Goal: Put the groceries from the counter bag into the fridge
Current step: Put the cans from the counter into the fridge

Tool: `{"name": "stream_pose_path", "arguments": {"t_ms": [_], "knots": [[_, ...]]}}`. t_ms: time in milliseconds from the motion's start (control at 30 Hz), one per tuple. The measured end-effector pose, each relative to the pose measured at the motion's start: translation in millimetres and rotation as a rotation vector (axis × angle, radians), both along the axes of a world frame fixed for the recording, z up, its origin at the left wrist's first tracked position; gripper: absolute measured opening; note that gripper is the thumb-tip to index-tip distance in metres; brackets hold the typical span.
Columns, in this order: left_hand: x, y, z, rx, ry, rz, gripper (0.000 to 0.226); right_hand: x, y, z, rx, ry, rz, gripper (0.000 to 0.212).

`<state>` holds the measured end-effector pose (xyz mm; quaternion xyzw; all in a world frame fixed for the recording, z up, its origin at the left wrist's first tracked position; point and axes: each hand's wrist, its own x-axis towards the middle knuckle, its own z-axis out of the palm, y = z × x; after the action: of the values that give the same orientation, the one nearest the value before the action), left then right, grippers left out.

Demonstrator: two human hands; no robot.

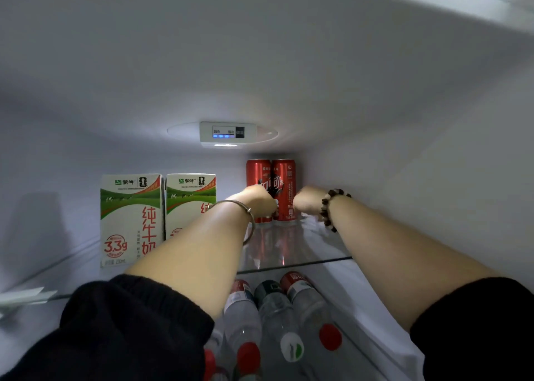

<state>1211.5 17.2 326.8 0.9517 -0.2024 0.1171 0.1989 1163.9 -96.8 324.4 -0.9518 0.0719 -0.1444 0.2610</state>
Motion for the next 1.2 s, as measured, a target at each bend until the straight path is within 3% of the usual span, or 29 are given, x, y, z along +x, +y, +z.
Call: {"name": "stream_pose_path", "arguments": {"t_ms": [100,267,467,733,867,1200], "knots": [[-23.7,5.2,4.7,-0.066,-0.094,-0.036,0.014,-31.1,2.9,-1.2,0.060,-0.116,-0.080,0.020],[-93.5,12.9,-2.0,0.101,-0.290,-0.044,0.035,-79.8,7.8,-24.9,0.142,-0.366,-0.091,0.023],[-164.9,24.3,-48.3,-0.088,-0.744,-0.082,0.051,-146.0,17.7,-58.6,0.061,-0.641,-0.115,0.039],[-260.5,37.7,-91.3,-0.103,-0.848,0.013,0.060,-263.8,25.7,-69.5,-0.076,-0.771,-0.109,0.052],[-305.4,44.5,-98.3,-0.162,-0.927,-0.033,0.059,-324.8,30.7,-69.4,-0.116,-0.798,-0.089,0.055],[-428.7,13.1,-101.7,-0.406,-0.839,-0.265,0.062,-487.4,16.4,-71.7,-0.293,-0.927,-0.138,0.051]]}}
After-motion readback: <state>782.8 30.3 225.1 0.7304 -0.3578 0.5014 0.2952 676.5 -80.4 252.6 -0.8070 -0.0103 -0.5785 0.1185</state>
